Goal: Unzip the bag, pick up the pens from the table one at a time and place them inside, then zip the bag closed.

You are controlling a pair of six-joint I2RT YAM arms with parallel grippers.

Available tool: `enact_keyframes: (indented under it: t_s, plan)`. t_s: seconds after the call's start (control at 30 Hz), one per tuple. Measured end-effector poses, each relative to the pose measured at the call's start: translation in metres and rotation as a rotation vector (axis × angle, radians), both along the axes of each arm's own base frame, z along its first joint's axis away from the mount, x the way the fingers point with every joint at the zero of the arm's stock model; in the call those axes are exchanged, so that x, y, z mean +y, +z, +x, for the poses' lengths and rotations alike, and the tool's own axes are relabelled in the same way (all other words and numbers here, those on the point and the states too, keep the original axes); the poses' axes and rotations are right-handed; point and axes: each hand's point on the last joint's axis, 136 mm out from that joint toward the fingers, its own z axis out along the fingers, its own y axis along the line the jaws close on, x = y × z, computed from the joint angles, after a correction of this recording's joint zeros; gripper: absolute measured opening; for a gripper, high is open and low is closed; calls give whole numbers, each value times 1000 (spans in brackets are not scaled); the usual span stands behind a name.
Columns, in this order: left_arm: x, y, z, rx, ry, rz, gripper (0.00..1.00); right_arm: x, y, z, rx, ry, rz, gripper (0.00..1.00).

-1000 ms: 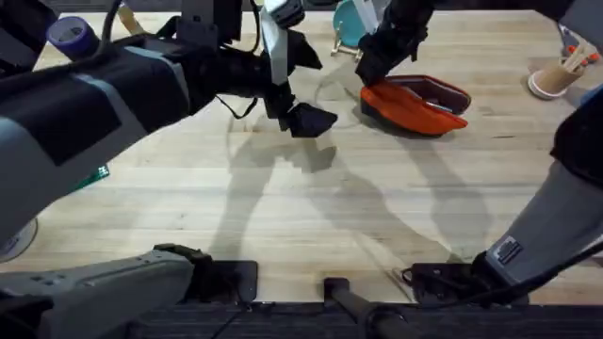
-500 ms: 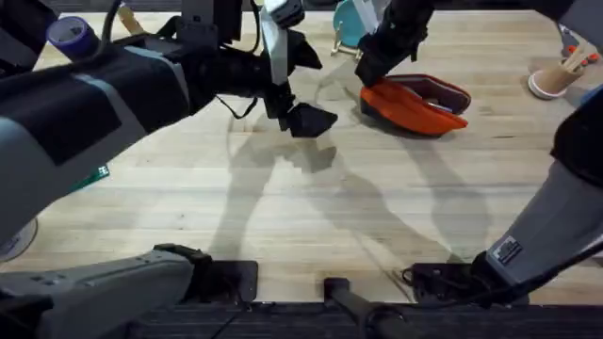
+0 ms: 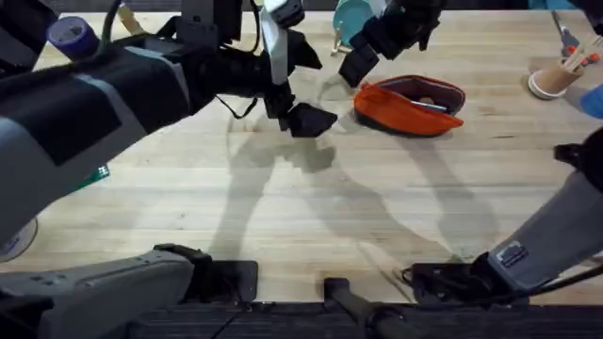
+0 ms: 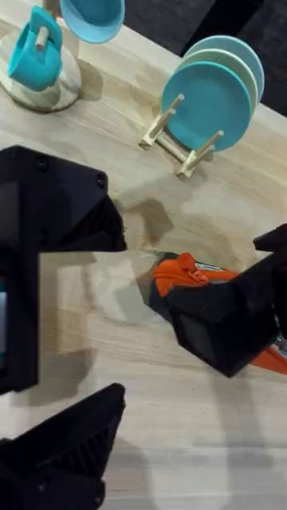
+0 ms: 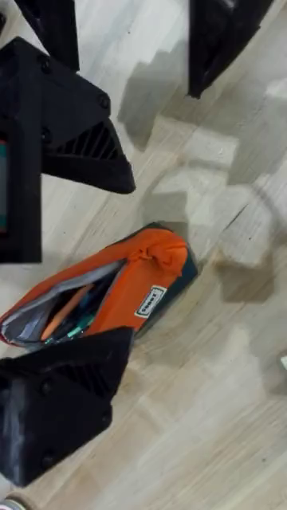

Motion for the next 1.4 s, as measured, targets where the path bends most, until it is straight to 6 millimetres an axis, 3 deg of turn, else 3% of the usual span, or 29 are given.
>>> enact_keyframes:
  t_s: [0.57, 1.0, 1.4]
  plan:
    - [0, 0, 0, 0, 0, 0, 995, 0, 1, -1, 3, 0, -1, 997]
    - [0, 0, 0, 0, 0, 0, 996, 5, 68, 14, -124, 0, 49, 996]
    - [0, 0, 0, 0, 0, 0, 995, 6, 71, 13, -123, 1, 49, 996]
